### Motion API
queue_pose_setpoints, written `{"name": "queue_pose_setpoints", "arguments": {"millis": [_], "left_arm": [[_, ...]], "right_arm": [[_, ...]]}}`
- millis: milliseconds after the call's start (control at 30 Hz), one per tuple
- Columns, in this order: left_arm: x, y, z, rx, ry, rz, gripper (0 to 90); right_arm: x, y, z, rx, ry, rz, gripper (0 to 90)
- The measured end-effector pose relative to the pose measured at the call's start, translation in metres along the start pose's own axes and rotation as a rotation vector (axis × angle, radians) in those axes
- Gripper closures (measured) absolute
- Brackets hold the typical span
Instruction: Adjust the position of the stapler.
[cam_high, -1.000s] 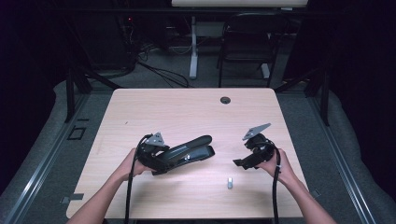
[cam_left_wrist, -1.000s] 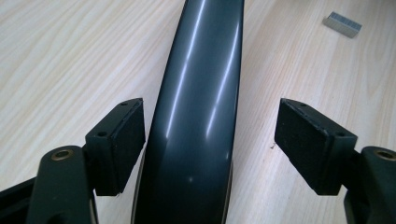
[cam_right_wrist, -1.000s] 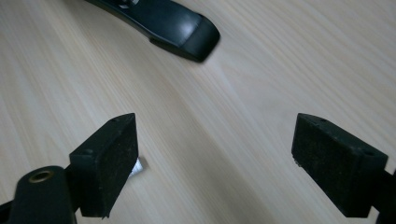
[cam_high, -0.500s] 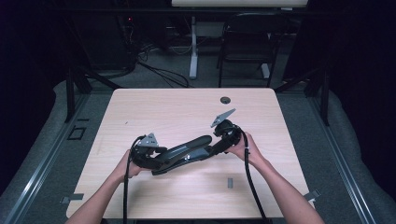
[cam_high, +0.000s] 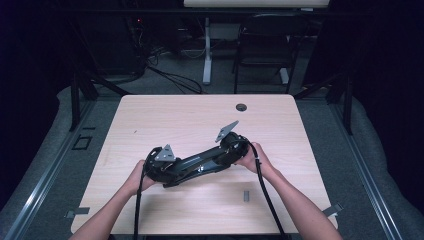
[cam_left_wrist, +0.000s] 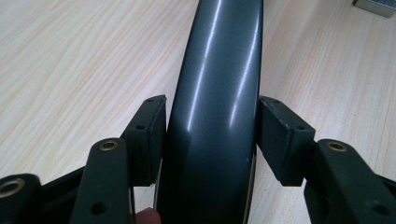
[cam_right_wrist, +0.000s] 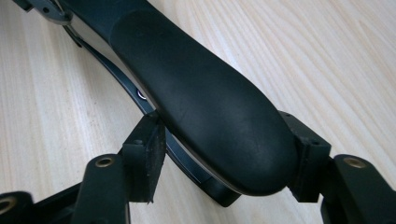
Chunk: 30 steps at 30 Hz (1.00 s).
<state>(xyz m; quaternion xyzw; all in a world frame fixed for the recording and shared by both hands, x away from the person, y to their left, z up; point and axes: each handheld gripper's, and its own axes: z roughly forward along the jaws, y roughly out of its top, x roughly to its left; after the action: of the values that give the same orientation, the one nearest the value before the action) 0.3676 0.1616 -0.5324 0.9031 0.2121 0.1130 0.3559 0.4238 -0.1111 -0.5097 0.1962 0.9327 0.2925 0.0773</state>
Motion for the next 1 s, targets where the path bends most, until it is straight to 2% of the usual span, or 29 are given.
{"name": "queue_pose_setpoints", "arguments": {"millis": [33,367,767,1000], "left_arm": [[0.000,0.000,0.000,0.003,-0.003,0.003,45.4],[0.001,0.003,0.001,0.010,-0.033,0.033,43.5],[0.011,0.003,0.001,0.012,-0.115,0.086,43.2],[0.013,0.005,0.003,0.010,-0.153,0.122,42.5]], "right_arm": [[0.001,-0.001,0.000,-0.011,0.005,0.006,40.6],[0.009,-0.008,-0.009,0.011,0.020,0.034,44.6],[0.022,-0.010,-0.014,0.039,0.030,0.099,46.9],[0.033,-0.013,-0.018,0.054,0.023,0.109,49.4]]}}
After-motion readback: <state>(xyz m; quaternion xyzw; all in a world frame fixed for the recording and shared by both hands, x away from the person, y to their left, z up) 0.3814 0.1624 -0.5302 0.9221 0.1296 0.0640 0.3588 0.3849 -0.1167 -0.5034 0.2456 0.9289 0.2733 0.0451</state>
